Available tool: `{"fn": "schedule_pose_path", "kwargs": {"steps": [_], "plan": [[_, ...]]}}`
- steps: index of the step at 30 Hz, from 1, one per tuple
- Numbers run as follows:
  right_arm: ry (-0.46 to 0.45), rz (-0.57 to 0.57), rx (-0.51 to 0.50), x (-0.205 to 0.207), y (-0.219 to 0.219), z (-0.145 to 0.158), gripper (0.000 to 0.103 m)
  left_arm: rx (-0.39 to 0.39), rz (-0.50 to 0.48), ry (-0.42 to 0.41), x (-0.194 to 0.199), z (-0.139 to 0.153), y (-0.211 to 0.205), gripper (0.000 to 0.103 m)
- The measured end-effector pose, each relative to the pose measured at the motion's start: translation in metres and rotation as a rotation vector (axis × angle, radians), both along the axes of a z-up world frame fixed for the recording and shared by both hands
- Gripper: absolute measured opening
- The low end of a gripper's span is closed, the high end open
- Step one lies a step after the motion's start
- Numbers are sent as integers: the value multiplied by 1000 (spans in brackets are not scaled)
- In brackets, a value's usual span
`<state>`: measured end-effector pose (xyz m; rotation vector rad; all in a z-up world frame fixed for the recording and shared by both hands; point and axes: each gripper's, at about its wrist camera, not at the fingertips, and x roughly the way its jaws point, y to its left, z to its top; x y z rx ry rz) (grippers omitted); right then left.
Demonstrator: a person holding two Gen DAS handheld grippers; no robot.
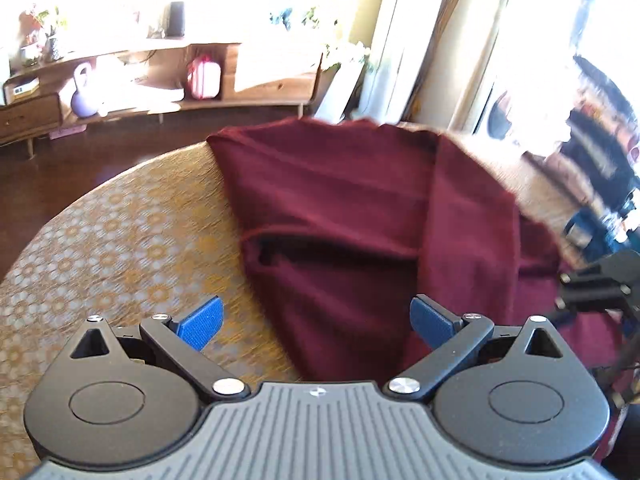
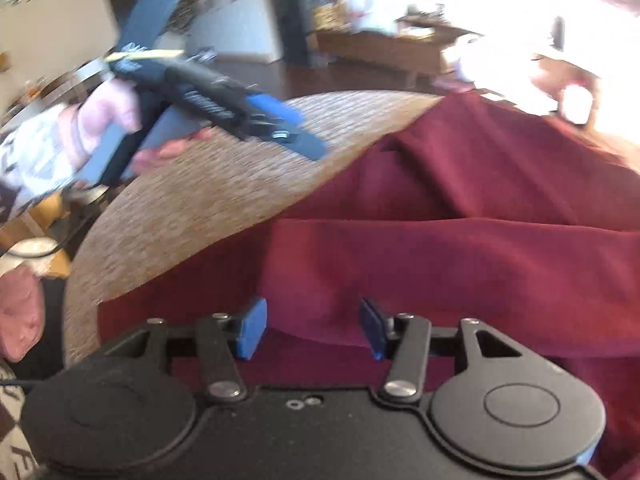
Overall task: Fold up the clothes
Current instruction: 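Open the right gripper and withdraw it above the folded sweatshirt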
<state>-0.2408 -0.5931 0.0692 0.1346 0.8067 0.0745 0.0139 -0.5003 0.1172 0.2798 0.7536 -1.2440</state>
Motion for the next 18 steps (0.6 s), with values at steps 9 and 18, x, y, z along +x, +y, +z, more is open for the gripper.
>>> {"fn": "schedule_pose_path", "kwargs": {"steps": [9, 18], "plan": [[-2, -353, -173, 8, -87, -4, 103, 15, -278, -78, -94, -32, -34, 101], [-28, -435, -66, -14, -109, -39, 103, 83, -308, -205, -121, -64, -23, 102]]}}
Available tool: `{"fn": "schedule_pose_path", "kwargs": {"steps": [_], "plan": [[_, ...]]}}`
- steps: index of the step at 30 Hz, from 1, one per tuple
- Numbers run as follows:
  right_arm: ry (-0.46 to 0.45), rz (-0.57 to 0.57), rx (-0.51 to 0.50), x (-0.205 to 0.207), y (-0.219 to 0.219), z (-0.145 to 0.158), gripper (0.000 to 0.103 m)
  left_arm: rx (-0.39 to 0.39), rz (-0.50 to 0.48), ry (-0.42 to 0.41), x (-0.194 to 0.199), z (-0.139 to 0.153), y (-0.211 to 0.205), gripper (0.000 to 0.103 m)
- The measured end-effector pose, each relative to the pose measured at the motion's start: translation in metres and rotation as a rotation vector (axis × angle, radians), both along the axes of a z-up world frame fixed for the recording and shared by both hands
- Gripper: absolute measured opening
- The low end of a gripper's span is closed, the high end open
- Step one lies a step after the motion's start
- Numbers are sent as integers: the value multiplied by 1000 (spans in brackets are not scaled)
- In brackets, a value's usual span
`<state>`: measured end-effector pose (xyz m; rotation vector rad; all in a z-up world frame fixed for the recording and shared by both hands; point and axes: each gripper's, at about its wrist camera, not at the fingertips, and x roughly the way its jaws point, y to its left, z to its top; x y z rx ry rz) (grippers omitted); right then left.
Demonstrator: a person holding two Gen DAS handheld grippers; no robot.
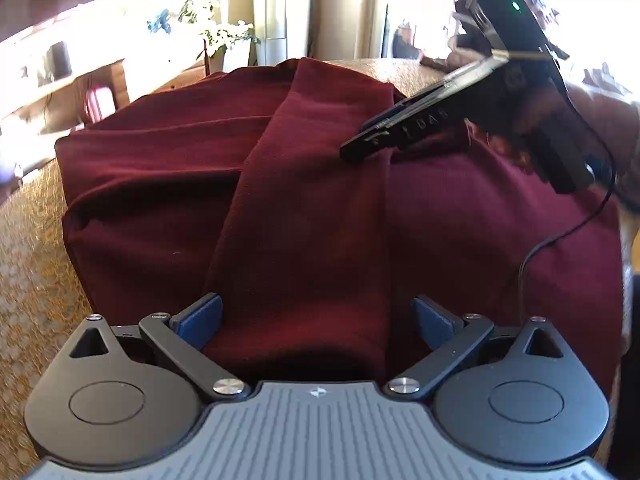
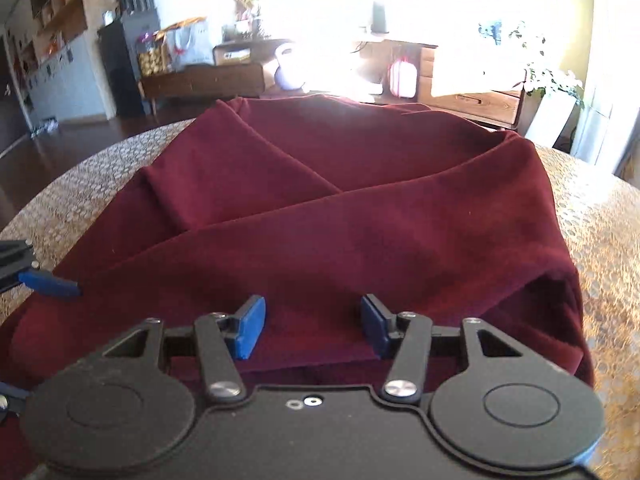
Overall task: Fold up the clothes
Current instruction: 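Open the right gripper and withdraw it above the folded sweatshirt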
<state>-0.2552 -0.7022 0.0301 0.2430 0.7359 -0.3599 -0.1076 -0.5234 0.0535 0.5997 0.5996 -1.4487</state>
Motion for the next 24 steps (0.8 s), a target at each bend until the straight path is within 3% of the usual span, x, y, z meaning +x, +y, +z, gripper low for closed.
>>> {"fn": "schedule_pose_path", "kwargs": {"steps": [3, 7, 10, 12, 14, 19, 24], "plan": [[-33, -18, -28, -6, 3, -6, 103, -10, 25, 5, 0, 0, 0, 103], [-113, -69, 7, -22, 8, -3, 103, -17, 46, 6, -4, 11, 5, 103], [-230, -167, 37, -50, -1, 6, 103, -81, 36, 50, -10, 22, 14, 103], [-256, -230, 41, -66, -15, 12, 103, -104, 20, 96, -13, 25, 17, 103], [-253, -256, 50, -77, -28, 15, 103, -87, -7, 142, -15, 22, 15, 103], [-118, -327, 53, -91, -46, -3, 103, -34, 0, 148, -19, 10, 13, 103], [-146, -310, 33, -99, -45, -22, 103, -45, -10, 118, -25, 3, 14, 103]]}}
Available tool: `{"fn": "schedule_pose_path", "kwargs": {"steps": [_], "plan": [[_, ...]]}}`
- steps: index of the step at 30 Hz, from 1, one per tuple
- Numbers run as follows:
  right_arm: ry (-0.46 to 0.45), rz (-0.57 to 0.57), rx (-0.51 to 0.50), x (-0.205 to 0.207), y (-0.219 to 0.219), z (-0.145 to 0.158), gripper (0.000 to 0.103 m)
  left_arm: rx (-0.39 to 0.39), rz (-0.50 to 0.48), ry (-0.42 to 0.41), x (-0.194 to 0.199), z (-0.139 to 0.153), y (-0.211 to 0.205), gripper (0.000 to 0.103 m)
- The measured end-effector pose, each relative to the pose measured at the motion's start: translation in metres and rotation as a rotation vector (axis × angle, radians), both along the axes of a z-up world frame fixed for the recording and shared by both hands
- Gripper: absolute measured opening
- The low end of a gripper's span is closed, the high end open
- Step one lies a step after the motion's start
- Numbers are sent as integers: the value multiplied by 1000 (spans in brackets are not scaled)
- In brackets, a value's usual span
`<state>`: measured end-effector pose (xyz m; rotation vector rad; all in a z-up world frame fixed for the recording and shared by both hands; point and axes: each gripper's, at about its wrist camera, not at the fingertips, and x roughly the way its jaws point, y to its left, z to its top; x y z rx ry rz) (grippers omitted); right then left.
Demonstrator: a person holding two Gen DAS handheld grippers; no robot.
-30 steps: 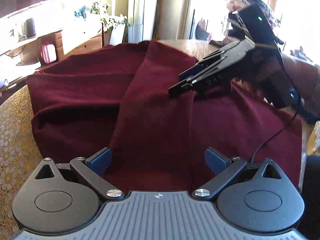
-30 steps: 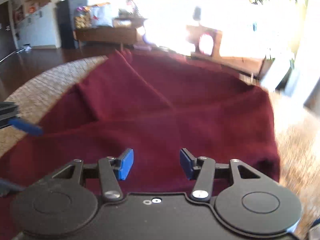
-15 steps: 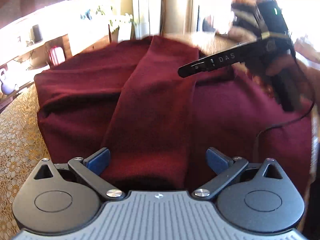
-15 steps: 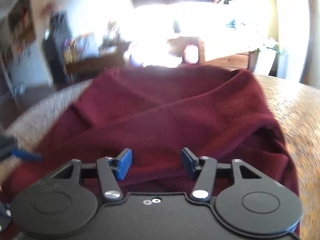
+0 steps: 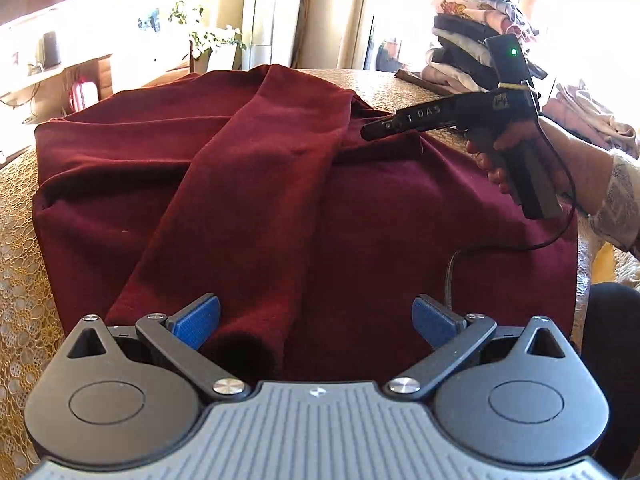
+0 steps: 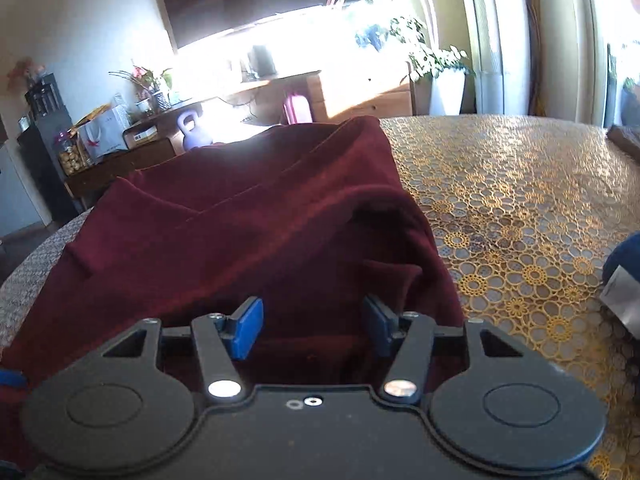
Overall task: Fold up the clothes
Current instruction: 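Open the right gripper and withdraw it above the folded sweatshirt, then move both open grippers toward the sweatshirt hem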
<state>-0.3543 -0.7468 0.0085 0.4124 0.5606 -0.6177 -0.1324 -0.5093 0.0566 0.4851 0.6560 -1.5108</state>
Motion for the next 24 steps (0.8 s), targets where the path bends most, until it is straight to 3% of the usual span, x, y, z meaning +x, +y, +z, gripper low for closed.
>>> {"fn": "schedule_pose_path", "kwargs": {"steps": [4, 15, 22, 24], "plan": [[42, 18, -81, 8, 10, -2, 103, -21, -6, -41, -5, -5, 3, 103], [35, 19, -78, 9, 13, -1, 103, -51, 14, -76, -10, -8, 7, 103], [34, 19, -75, 10, 13, -2, 103, -77, 36, -31, -5, -8, 11, 103], [57, 21, -95, 13, 17, -1, 103, -58, 45, -70, -11, -6, 9, 103]]}}
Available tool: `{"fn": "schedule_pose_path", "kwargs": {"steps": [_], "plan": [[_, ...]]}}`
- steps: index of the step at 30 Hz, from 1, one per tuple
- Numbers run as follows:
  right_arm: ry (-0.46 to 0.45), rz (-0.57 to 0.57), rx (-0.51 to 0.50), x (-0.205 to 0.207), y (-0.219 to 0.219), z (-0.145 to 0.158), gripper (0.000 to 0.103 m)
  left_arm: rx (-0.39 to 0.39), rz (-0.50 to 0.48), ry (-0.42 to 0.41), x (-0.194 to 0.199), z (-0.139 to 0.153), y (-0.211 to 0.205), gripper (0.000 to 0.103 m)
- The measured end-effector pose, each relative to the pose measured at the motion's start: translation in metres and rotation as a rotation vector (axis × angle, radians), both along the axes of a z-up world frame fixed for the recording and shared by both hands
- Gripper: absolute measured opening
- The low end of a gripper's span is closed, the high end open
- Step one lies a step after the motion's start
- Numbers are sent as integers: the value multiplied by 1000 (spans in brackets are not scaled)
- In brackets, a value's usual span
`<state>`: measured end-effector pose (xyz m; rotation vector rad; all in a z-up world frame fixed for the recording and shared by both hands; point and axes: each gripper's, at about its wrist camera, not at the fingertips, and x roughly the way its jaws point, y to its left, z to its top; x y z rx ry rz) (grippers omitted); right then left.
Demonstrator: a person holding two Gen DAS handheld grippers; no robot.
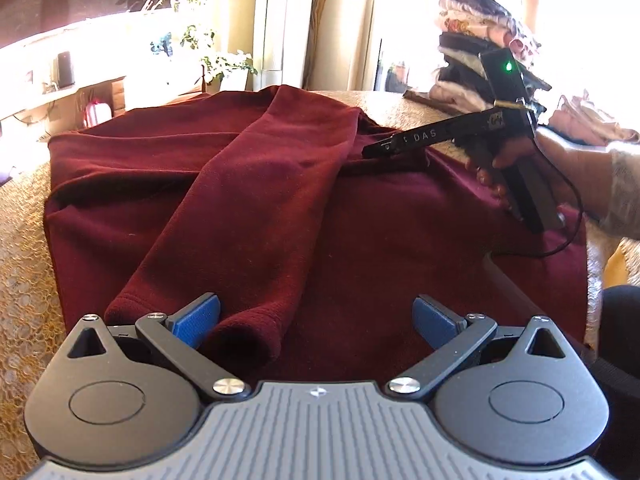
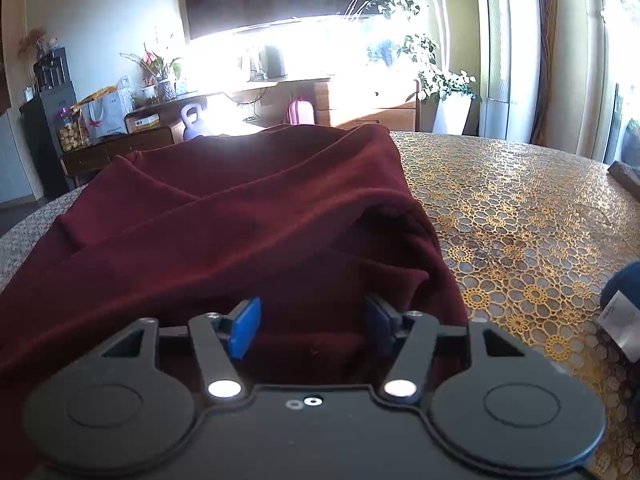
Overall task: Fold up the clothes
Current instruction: 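Move both open grippers toward the sweatshirt hem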
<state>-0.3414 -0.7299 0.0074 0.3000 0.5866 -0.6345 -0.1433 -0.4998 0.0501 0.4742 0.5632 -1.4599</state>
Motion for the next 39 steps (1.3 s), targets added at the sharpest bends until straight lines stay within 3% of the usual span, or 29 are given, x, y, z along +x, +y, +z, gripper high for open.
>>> {"fn": "schedule_pose_path", "kwargs": {"steps": [3, 7, 10, 14, 21, 25, 29, 39], "plan": [[28, 28, 16, -6, 10, 18, 103, 57, 37, -50, -13, 16, 1, 103], [9, 3, 49, -51, 24, 47, 103, 43, 135, 44, -7, 39, 34, 103], [38, 27, 152, -93, 35, 48, 103, 72, 263, 153, 6, 39, 67, 103], [90, 12, 164, -138, 58, 43, 103, 78, 386, 279, 14, 33, 105, 103], [113, -14, 131, -172, 97, 37, 103, 108, 401, 201, -15, 27, 116, 103], [80, 150, 15, -157, 145, 50, 103, 129, 406, 139, -28, 25, 125, 103], [37, 402, -30, -114, 199, 60, 103, 140, 378, 113, -36, 23, 140, 103], [126, 767, -172, -7, 308, 37, 103, 145, 302, 22, -37, 20, 163, 103]]}}
